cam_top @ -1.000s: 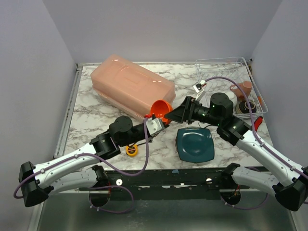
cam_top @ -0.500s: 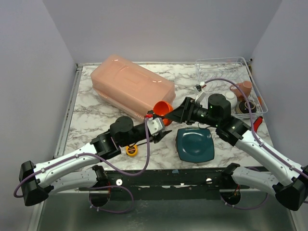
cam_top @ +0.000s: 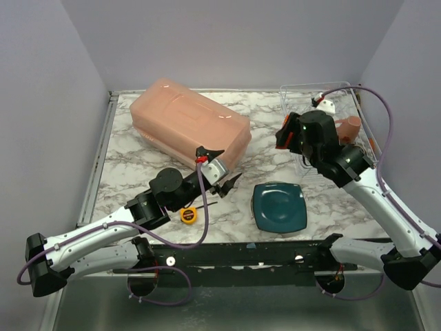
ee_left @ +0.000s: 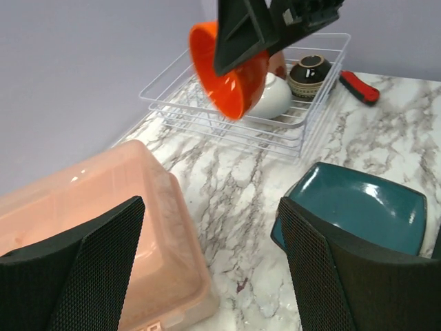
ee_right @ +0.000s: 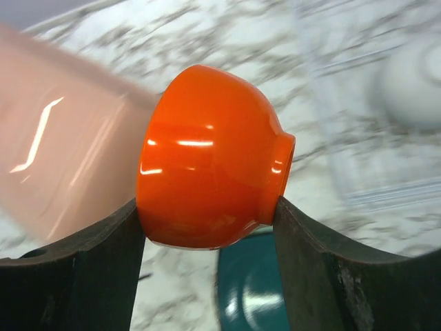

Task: Load the mixed dishes into the dish rack

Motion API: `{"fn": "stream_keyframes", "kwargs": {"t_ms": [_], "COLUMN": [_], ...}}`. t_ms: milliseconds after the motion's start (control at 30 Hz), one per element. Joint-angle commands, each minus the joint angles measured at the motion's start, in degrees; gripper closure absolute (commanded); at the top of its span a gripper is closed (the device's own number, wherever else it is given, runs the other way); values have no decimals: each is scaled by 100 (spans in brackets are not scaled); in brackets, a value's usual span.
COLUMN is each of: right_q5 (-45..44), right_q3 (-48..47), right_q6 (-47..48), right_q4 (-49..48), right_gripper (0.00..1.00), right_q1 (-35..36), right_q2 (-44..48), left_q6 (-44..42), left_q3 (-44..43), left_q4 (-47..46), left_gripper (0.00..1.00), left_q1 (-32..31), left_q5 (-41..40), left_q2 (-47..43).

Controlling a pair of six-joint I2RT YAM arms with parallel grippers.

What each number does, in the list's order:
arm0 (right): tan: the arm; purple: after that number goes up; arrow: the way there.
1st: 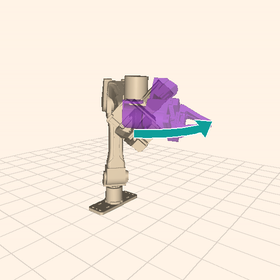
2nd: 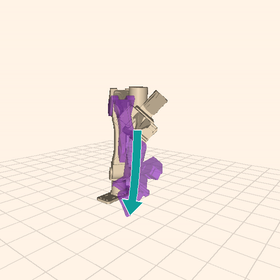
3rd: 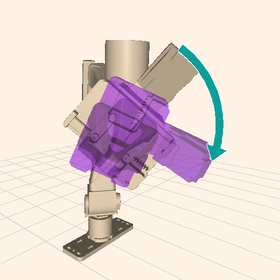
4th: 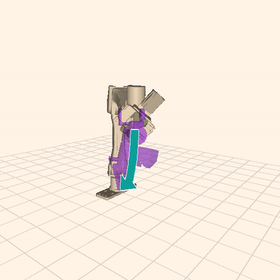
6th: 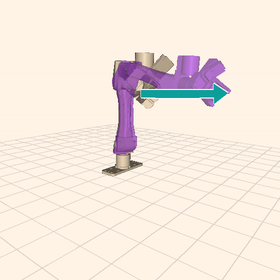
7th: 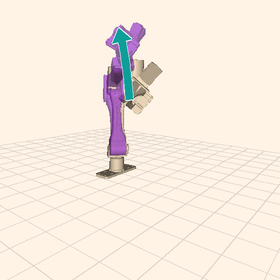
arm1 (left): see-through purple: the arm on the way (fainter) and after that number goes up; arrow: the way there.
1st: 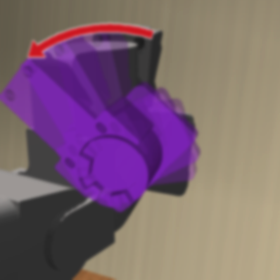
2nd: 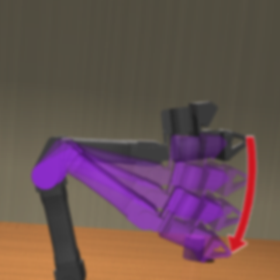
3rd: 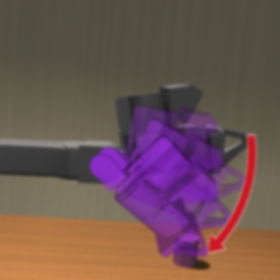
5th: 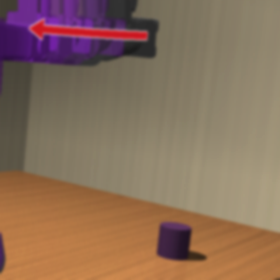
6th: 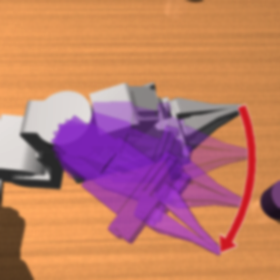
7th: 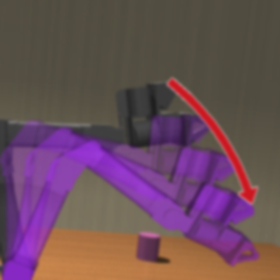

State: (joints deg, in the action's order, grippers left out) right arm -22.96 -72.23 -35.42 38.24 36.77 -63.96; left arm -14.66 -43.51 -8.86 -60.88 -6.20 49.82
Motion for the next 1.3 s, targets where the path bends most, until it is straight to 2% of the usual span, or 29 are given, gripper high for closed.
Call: {"fn": "stream_keyframes", "kwargs": {"t_ms": [0, 133, 533, 800, 967, 1100, 1267], "right_q5": [-1707, -2128, -2603, -2810, -2640, -2625, -2515], "right_q3": [-498, -682, -759, -494, -325, -209, -101], "right_q6": [919, 1246, 1171, 914, 878, 838, 867], "right_q4": [773, 970, 1364, 1474, 1399, 1373, 1295], "right_gripper": [100, 100, 100, 100, 99, 91, 64], "right_q1": [-686, -1347, -1453, -1489, -1490, -1491, -1507], "right_q2": [-535, -1128, -2595, -2931, -2941, -3011, -3093], "left_q6": [-44, -64, -81, -123, -125, -125, -143], "left_q3": [-44, -43, -57, -43, -35, -35, -27], "left_q4": [-160, -168, -160, -168, -178, -177, -194], "left_gripper": [21, 21, 21, 21, 21, 21, 21], "left_q1": [-39, -53, -73, -88, -98, -108, -108], "left_q5": [-608, -610, -602, -636, -635, -626, -650], "left_q2": [-25, -17, 53, 10, 29, 29, 59]}}
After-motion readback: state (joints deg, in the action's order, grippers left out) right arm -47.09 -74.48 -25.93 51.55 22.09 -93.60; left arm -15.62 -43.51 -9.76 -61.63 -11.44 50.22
